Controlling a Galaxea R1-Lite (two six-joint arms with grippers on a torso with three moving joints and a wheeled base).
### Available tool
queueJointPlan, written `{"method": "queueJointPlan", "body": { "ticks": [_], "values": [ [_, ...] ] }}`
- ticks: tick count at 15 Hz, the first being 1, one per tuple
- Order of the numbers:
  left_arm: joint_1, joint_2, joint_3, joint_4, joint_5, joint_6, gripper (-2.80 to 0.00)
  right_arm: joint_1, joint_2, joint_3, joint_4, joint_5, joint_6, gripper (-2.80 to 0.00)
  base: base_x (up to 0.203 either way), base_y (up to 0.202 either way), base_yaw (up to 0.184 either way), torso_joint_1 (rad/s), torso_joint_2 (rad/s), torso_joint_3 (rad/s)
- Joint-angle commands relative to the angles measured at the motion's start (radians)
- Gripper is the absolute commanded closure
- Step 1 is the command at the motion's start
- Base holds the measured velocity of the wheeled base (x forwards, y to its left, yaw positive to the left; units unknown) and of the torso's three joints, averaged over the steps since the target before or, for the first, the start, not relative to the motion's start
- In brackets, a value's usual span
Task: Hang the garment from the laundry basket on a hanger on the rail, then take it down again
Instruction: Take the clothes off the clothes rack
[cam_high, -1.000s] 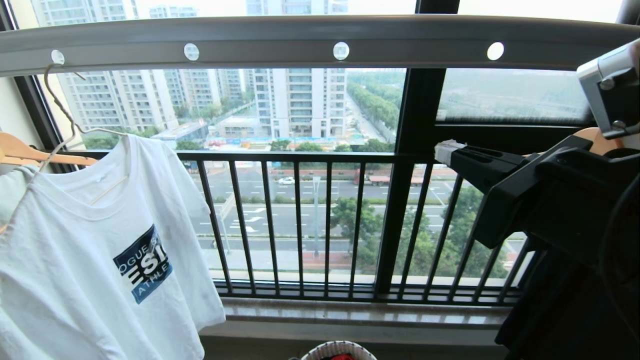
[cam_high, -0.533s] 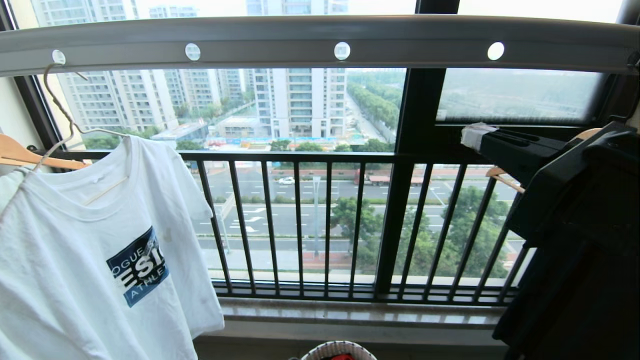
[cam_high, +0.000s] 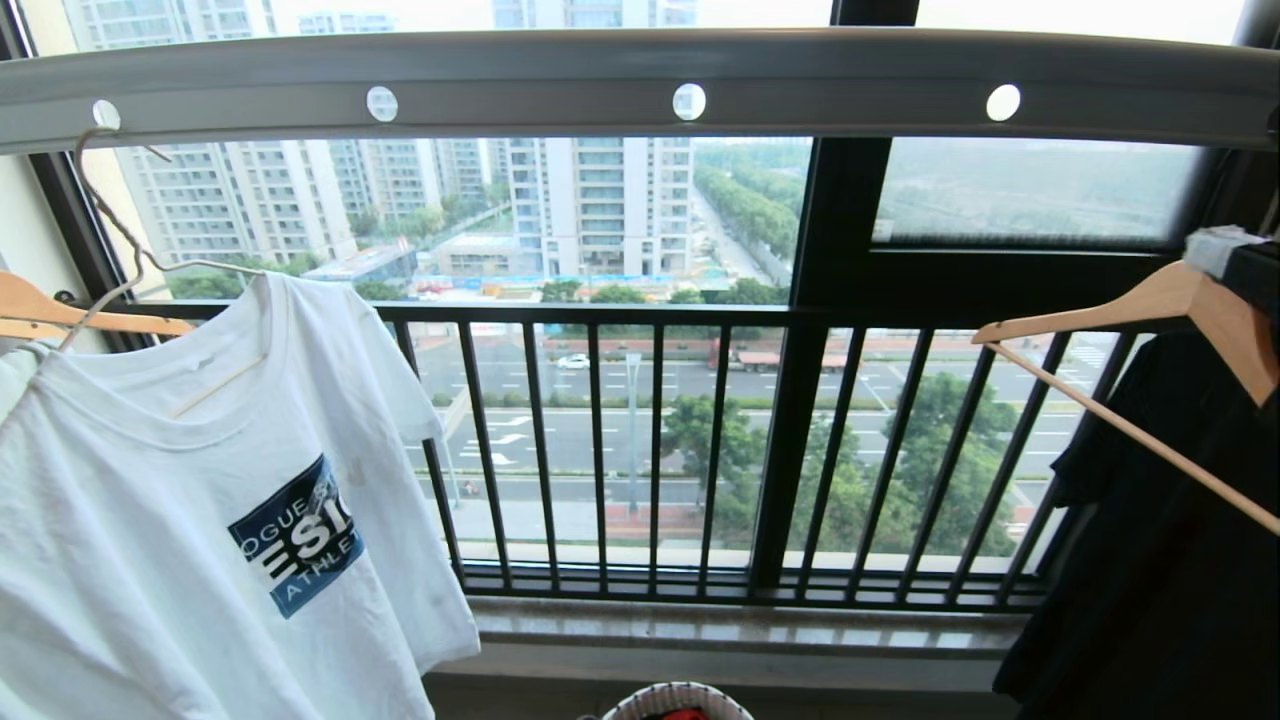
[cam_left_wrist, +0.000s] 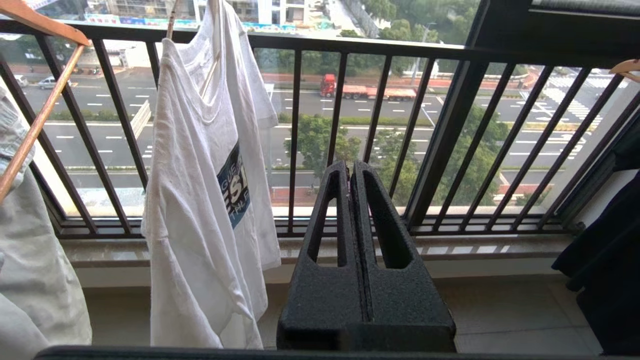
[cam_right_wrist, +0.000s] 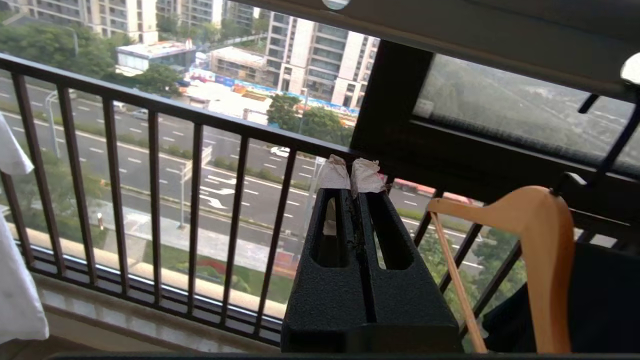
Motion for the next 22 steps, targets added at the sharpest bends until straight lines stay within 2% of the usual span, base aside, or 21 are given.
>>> {"method": "queueJointPlan", "body": {
  "ticks": [1, 4, 7, 9, 11, 13, 15, 17, 19, 20, 22],
  "values": [
    [0.005, -0.119, 0.035, 0.007, 0.002, -0.016, 0.0, -0.11, -0.217, 0.007, 0.128, -0.034, -0.003, 0.0, 0.0, 0.0, 0.0, 0.0, 0.0, 0.0],
    [0.028, -0.228, 0.122, 0.008, 0.006, -0.037, 0.0, -0.279, -0.388, -0.005, 0.304, -0.088, -0.005, 0.0, 0.0, 0.0, 0.0, 0.0, 0.0, 0.0],
    [0.029, -0.328, 0.232, 0.009, 0.007, -0.026, 0.0, -0.325, -0.558, -0.004, 0.494, -0.112, -0.006, 0.0, 0.0, 0.0, 0.0, 0.0, 0.0, 0.0],
    [0.03, -0.394, 0.322, 0.009, 0.008, -0.002, 0.0, -0.353, -0.666, 0.058, 0.598, -0.116, -0.004, 0.0, 0.0, 0.0, 0.0, 0.0, 0.0, 0.0],
    [0.03, -0.445, 0.432, 0.006, 0.013, 0.048, 0.0, -0.376, -0.731, 0.16, 0.63, -0.138, 0.009, 0.0, 0.0, 0.0, 0.0, 0.0, 0.0, 0.0],
    [0.03, -0.458, 0.506, -0.003, 0.086, 0.088, 0.0, -0.41, -0.73, 0.22, 0.654, -0.186, 0.036, 0.0, 0.0, 0.0, 0.0, 0.0, 0.0, 0.0],
    [0.029, -0.46, 0.566, -0.053, 0.101, 0.104, 0.0, -0.508, -0.714, 0.231, 0.66, -0.185, 0.037, 0.0, 0.0, 0.0, 0.0, 0.0, 0.0, 0.0],
    [0.029, -0.459, 0.64, -0.1, 0.126, 0.133, 0.0, -0.532, -0.727, 0.293, 0.655, -0.161, 0.043, 0.0, 0.0, 0.0, 0.0, 0.0, 0.0, 0.0],
    [0.029, -0.46, 0.73, -0.177, 0.162, 0.154, 0.0, -0.532, -0.73, 0.402, 0.63, -0.133, 0.127, 0.0, 0.0, 0.0, 0.0, 0.0, 0.0, 0.0],
    [0.029, -0.46, 0.763, -0.215, 0.175, 0.158, 0.0, -0.533, -0.73, 0.444, 0.621, -0.06, 0.176, 0.0, 0.0, 0.0, 0.0, 0.0, 0.0, 0.0],
    [0.029, -0.459, 0.777, -0.228, 0.184, 0.167, 0.0, -0.569, -0.742, 0.478, 0.627, -0.031, 0.208, 0.0, 0.0, 0.0, 0.0, 0.0, 0.0, 0.0]
  ]
}}
